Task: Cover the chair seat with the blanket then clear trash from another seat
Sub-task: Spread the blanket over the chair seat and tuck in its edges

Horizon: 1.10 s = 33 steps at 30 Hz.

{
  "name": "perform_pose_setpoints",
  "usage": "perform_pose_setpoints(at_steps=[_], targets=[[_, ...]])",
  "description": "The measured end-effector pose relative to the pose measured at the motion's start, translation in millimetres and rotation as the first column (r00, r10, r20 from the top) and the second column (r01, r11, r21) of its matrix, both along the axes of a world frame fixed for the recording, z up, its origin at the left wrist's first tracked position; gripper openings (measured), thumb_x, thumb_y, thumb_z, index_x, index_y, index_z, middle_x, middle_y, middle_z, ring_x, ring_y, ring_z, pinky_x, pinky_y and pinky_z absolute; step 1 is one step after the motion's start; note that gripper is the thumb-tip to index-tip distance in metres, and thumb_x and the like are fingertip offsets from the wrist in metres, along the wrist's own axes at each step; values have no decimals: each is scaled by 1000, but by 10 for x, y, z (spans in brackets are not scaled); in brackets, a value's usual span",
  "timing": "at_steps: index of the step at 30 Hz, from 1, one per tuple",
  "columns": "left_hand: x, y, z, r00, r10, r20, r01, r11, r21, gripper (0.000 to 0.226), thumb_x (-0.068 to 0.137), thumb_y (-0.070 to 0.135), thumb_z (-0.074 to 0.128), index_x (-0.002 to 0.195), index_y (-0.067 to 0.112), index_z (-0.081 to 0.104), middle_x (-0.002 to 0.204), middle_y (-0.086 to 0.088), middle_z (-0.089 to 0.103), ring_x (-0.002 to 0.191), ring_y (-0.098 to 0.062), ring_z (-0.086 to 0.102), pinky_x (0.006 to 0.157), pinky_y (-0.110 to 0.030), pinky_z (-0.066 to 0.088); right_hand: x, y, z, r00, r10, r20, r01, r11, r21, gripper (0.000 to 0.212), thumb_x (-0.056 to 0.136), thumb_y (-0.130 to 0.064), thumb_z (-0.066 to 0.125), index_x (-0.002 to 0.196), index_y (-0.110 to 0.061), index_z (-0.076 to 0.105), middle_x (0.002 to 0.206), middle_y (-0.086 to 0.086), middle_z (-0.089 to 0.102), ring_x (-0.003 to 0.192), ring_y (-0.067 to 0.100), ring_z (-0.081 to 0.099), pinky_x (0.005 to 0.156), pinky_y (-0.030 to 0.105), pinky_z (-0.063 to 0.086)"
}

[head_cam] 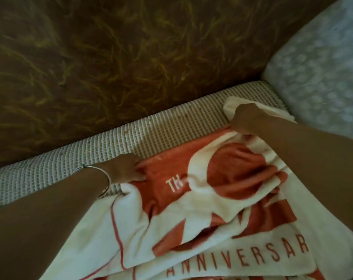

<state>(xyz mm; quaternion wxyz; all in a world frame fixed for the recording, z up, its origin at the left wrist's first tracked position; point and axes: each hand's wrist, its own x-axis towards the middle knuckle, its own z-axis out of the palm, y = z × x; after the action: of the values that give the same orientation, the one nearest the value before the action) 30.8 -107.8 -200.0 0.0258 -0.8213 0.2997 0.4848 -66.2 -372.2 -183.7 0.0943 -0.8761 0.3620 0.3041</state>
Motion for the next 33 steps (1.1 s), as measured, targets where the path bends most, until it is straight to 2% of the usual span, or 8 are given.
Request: perform_pose_setpoints(at_steps=[4, 7, 10, 17, 24, 27, 30, 33], targets=[[166, 173, -249, 998, 41, 41, -43, 998, 54, 29, 88, 35, 59, 103, 10, 60, 102, -7, 62, 85, -17, 53, 69, -23, 40, 72, 9, -232, 989, -124, 77, 124, 992, -1, 36, 91, -5, 55, 125, 4, 51, 125, 21, 57, 120, 34, 53, 104, 42, 43], [353, 91, -318, 960, 124, 252, -100, 989, -108, 35, 89, 35, 56, 105, 4, 59, 110, -16, 63, 101, -31, 58, 87, -32, 42, 167, -19, -289, 955, -154, 254, 167, 986, -30, 35, 95, -7, 47, 127, 6, 49, 131, 23, 53, 125, 34, 48, 105, 38, 37], [691, -89, -300, 835, 267, 481, -150, 952, -268, 30, 87, 31, 60, 99, 4, 61, 106, -24, 65, 101, -41, 60, 87, -42, 47, 338, -102, -350, 884, -149, 444, 210, 974, -90, 33, 97, -6, 38, 123, 6, 52, 130, 24, 53, 122, 35, 50, 99, 39, 39], [971, -450, -377, 716, 147, 682, -79, 988, -130, 26, 92, 29, 50, 104, 11, 64, 111, -22, 63, 103, -44, 59, 84, -44, 48, 580, -80, -645, 828, -156, 538, 207, 978, -35, 34, 96, -4, 35, 127, 3, 48, 137, 21, 42, 118, 35, 51, 98, 39, 41], [576, -465, -712, 686, 365, 629, -140, 915, -378, 34, 89, 4, 46, 121, -3, 39, 126, -31, 39, 95, -53, 54, 80, -57, 48, 555, -92, -687, 844, -10, 537, 5, 1000, 10, 44, 93, -5, 39, 138, -5, 38, 144, 14, 36, 125, 32, 45, 103, 40, 40], [363, -721, -689, 724, 305, 619, 23, 886, -463, 38, 80, 3, 50, 118, -1, 46, 123, -27, 43, 102, -47, 52, 85, -54, 49, 532, -241, -465, 680, -103, 726, 84, 995, 62, 48, 92, -1, 40, 139, -10, 38, 146, 9, 35, 121, 29, 50, 101, 39, 41], [255, -1087, -670, 839, 174, 515, 173, 813, -556, 44, 83, -1, 47, 126, 7, 49, 134, -20, 42, 118, -39, 47, 98, -50, 43, 432, -683, -330, 555, -159, 817, 334, 942, -44, 41, 88, 2, 40, 128, -3, 48, 136, 17, 45, 120, 32, 49, 98, 37, 34], [230, -1371, -685, 890, 166, 425, 135, 794, -593, 52, 88, -5, 40, 137, 10, 36, 147, -11, 29, 128, -32, 42, 104, -45, 40, 130, -1230, -530, 765, -283, 578, 443, 883, -154, 35, 91, -5, 45, 126, 2, 51, 134, 24, 48, 126, 38, 45, 106, 40, 34]])
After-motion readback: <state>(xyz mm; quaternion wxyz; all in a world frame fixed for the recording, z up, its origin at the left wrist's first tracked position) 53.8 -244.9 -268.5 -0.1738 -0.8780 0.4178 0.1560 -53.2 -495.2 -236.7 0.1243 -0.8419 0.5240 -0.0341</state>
